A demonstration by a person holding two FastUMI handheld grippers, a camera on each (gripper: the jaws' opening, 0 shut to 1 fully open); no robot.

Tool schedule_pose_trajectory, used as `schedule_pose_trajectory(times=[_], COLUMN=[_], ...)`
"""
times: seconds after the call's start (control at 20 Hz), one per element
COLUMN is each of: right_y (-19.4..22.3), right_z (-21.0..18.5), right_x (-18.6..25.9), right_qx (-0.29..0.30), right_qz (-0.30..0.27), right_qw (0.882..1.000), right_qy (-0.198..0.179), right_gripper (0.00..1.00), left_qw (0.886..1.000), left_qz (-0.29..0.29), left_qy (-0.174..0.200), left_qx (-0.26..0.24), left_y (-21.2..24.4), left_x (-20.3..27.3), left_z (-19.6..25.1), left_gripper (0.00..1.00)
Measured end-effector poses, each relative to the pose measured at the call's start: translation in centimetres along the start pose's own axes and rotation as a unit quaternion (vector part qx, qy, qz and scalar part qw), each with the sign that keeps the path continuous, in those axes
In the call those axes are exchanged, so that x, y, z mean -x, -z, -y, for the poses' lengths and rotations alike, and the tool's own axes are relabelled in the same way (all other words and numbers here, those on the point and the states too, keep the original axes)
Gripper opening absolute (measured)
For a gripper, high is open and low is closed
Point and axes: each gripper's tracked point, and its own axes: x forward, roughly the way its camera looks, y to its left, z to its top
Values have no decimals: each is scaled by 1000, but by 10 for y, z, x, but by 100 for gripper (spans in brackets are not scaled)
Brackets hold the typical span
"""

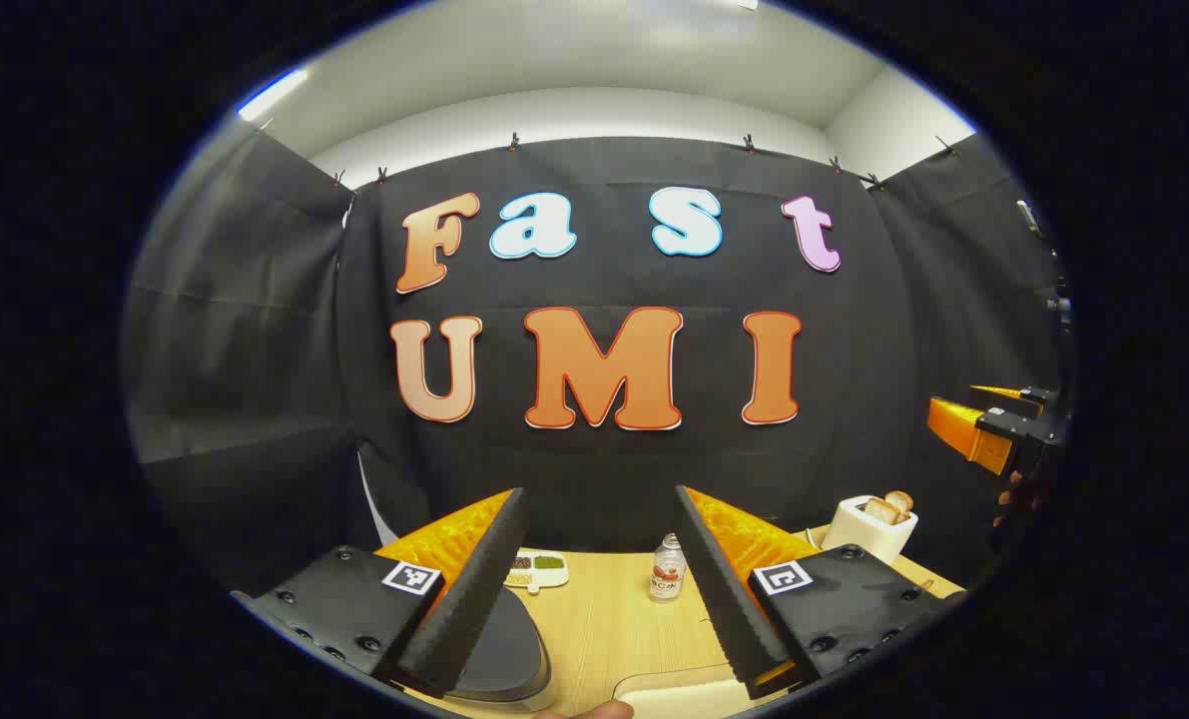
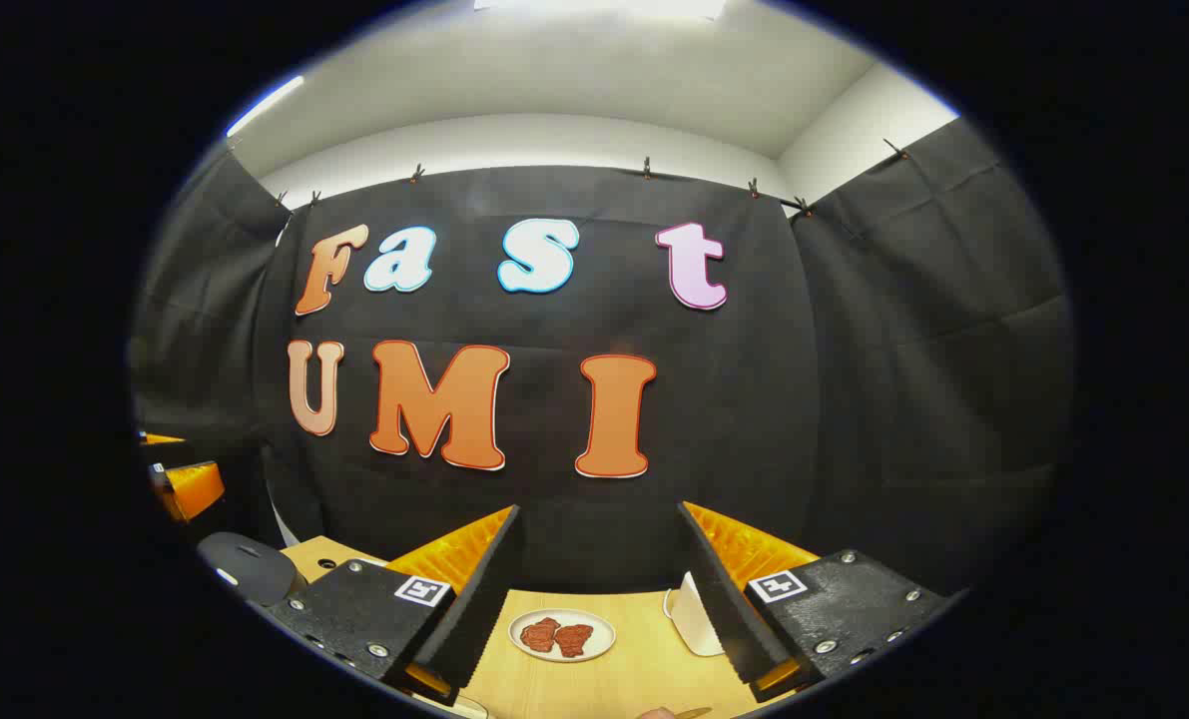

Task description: Close the left gripper, press the button to open the rice cooker; take a wooden spoon from the chopstick holder with the right hand, scoop a spoonful of rice and pour it into the rice cooker, then put the wooden spoon back into the chopstick holder.

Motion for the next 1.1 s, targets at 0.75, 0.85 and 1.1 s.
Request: schedule_pose_trajectory(times=[0.75,0.85,1.1], right_y=[14,18,30], right_z=[11,14,25], right_x=[-1,1,7], right_qx=[2,3,4], right_qz=[-13,-16,-30], right_qw=[1000,1000,999], right_qy=[-4,0,18], right_gripper=[93,93,93], left_qw=[1000,1000,998], left_qz=[-23,-24,-52], left_qy=[-10,-14,-24], left_qx=[-5,-11,-12], left_y=[8,8,20], left_x=[-1,-1,-4], left_z=[8,2,-17], left_gripper=[100,100,67])
